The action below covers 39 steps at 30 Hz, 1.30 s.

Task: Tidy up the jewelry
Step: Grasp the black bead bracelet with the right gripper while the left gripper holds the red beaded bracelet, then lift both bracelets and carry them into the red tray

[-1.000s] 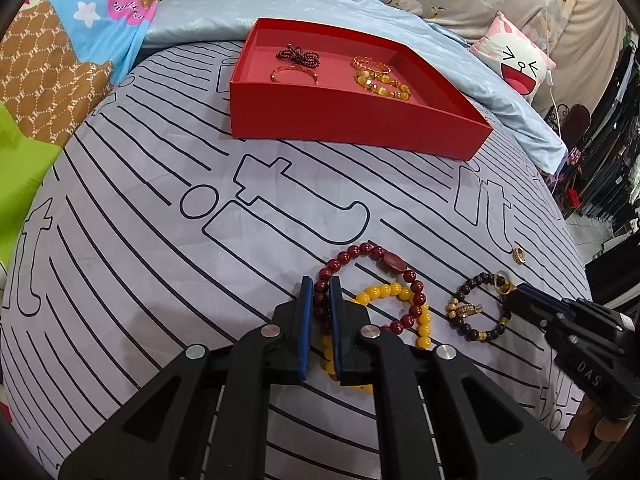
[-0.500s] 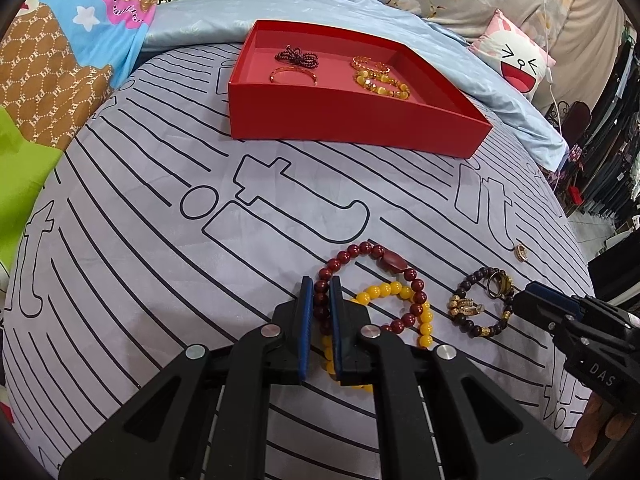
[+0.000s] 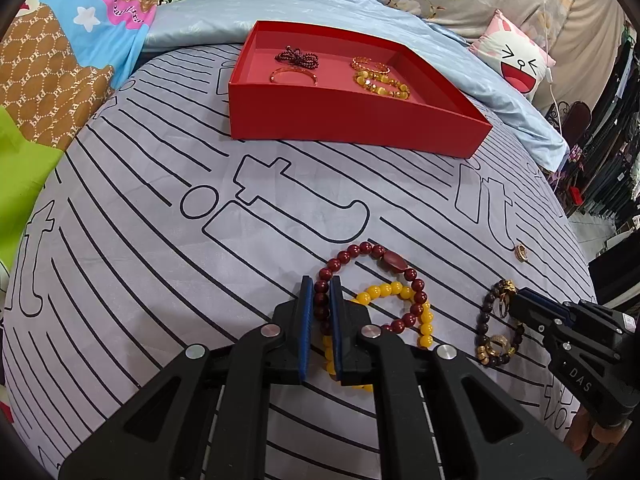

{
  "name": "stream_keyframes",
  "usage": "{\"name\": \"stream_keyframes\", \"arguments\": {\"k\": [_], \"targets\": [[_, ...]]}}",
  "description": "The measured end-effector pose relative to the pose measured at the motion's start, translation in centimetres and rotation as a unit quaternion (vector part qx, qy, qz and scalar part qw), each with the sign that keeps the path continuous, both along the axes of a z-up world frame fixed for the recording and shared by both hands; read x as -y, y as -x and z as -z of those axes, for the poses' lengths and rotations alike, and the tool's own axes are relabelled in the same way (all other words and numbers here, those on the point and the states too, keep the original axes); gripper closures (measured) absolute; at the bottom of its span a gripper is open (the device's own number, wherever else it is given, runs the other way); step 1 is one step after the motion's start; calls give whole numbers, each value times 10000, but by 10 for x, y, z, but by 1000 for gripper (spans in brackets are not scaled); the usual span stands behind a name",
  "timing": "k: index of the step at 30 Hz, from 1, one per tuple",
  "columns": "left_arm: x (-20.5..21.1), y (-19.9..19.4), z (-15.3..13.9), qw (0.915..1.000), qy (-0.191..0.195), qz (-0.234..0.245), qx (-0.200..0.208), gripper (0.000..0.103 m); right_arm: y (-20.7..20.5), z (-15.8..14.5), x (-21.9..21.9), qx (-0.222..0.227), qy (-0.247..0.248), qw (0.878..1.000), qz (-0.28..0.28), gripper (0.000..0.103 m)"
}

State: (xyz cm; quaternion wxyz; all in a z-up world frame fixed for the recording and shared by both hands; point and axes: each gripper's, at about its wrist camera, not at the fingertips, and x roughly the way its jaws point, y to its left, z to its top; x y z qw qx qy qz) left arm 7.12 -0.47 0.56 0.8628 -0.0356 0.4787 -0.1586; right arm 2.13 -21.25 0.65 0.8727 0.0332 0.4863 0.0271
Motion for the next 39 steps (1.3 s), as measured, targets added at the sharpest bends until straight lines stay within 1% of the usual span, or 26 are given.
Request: {"name": "stream_keyframes", "arguments": {"k": [2,4,7,12,16,23,27,34,39], "targets": [[0,0,0,10000,-7,-2,1,95,-1,0,-1,1,21,10000,11,96],[-1,-1,0,10000,46,-7,-44,95,-1,-3,0,37,-74,10000,45,96],[-3,-2,-1,9999,126,-18,-107,95,-1,-13,2,162,-284,9994,81,96],[-3,-2,-2,9998,143,-13,-117,95,-2,-33,2,371,-397,9985,29,96],[-3,-1,-4,9998,186,14,-110,95,-2,-48,0,504,-597,9969,-9,96],[-4,2,-12,9997,256,52,-28,96,-2,-64,-8,693,-671,9953,-111,96],[-2,4,-24,9994,329,124,72,96,-3,-71,-8,743,-746,9944,-130,96],[11,7,-47,9978,494,381,201,96,-7,-81,-8,861,-724,9935,-142,96],[21,6,-70,9959,568,561,419,96,-13,-89,-6,956,-668,9931,-146,96]]}}
